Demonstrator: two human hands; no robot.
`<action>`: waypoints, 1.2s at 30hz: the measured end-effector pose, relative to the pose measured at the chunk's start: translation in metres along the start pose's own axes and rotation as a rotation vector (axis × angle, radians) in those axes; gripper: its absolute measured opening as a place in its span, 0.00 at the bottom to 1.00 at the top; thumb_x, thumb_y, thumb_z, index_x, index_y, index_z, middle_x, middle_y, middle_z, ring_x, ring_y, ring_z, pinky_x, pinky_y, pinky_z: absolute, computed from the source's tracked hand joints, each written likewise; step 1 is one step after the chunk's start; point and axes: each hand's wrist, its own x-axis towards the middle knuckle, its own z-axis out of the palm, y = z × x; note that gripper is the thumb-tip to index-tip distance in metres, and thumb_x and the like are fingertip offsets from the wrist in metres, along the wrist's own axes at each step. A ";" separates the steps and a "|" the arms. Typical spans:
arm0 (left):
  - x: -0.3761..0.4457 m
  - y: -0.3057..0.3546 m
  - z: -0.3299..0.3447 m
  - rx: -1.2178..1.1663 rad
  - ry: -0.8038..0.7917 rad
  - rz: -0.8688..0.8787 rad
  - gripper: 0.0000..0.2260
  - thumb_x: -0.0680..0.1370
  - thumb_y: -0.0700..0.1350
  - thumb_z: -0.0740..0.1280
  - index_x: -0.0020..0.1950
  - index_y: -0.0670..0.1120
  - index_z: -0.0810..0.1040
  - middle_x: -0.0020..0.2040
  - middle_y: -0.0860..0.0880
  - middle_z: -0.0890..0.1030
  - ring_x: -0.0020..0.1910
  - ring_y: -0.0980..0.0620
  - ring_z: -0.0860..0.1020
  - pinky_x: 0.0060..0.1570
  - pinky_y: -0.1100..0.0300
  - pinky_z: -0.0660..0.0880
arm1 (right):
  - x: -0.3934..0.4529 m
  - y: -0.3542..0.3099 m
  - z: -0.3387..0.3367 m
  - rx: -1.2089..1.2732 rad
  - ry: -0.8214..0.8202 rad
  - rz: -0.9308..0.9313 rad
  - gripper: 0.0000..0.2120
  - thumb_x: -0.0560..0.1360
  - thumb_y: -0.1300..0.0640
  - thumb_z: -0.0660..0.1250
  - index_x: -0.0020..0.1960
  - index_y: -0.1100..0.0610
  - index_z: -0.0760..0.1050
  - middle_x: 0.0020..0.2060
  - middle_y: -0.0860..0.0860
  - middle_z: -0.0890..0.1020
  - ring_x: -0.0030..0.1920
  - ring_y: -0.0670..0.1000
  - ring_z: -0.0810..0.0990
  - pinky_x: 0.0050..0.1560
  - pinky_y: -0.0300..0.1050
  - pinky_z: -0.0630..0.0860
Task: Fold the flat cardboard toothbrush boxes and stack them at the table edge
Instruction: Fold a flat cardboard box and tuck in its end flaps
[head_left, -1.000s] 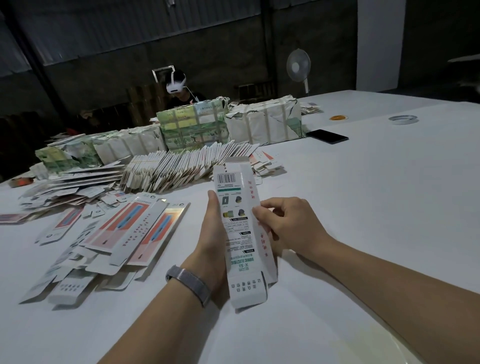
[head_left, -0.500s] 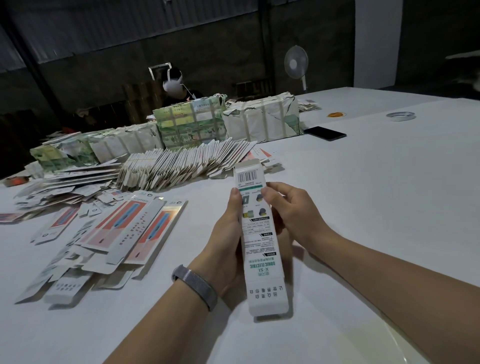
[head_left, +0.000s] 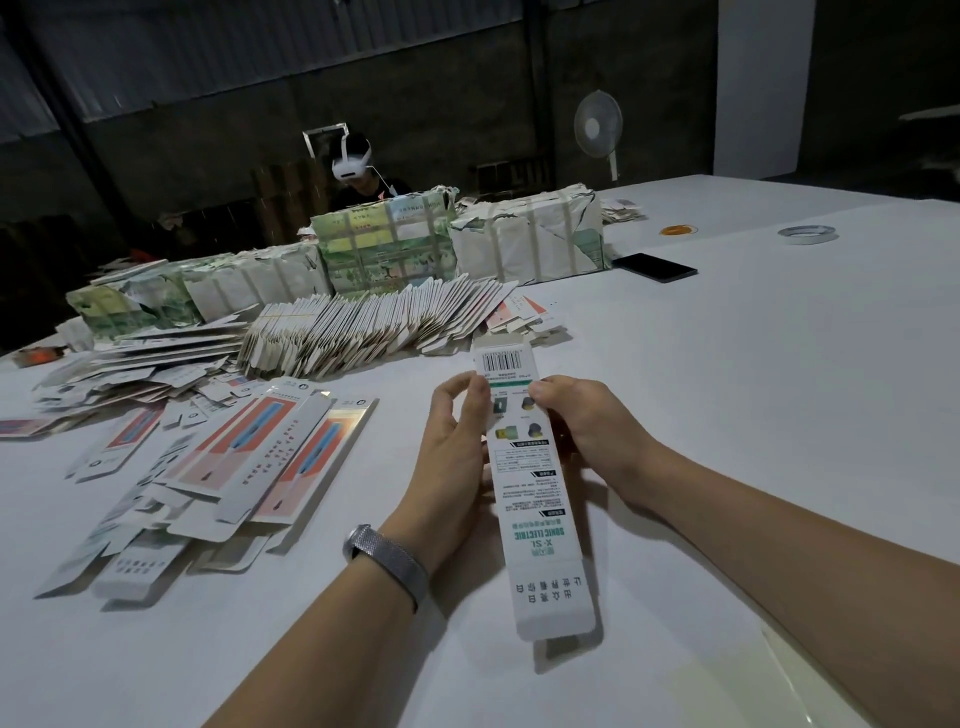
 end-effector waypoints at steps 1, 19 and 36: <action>0.001 -0.001 0.000 0.002 -0.004 0.006 0.25 0.73 0.63 0.64 0.66 0.53 0.69 0.45 0.47 0.87 0.43 0.40 0.82 0.50 0.40 0.79 | 0.000 0.000 0.000 -0.008 -0.005 0.003 0.20 0.84 0.53 0.57 0.57 0.70 0.76 0.46 0.66 0.84 0.42 0.65 0.80 0.45 0.61 0.74; 0.005 -0.002 -0.013 -0.067 -0.100 -0.038 0.11 0.82 0.48 0.65 0.65 0.54 0.75 0.48 0.42 0.86 0.39 0.46 0.84 0.38 0.52 0.80 | -0.004 -0.002 -0.001 0.068 -0.094 0.025 0.17 0.84 0.55 0.53 0.56 0.63 0.78 0.38 0.53 0.86 0.39 0.55 0.84 0.38 0.49 0.79; 0.005 -0.006 -0.009 -0.037 -0.156 -0.036 0.09 0.83 0.48 0.65 0.63 0.54 0.77 0.48 0.40 0.85 0.46 0.36 0.76 0.45 0.51 0.73 | 0.008 0.010 -0.008 0.146 -0.001 -0.036 0.10 0.82 0.55 0.60 0.60 0.48 0.76 0.40 0.51 0.87 0.39 0.49 0.85 0.34 0.41 0.77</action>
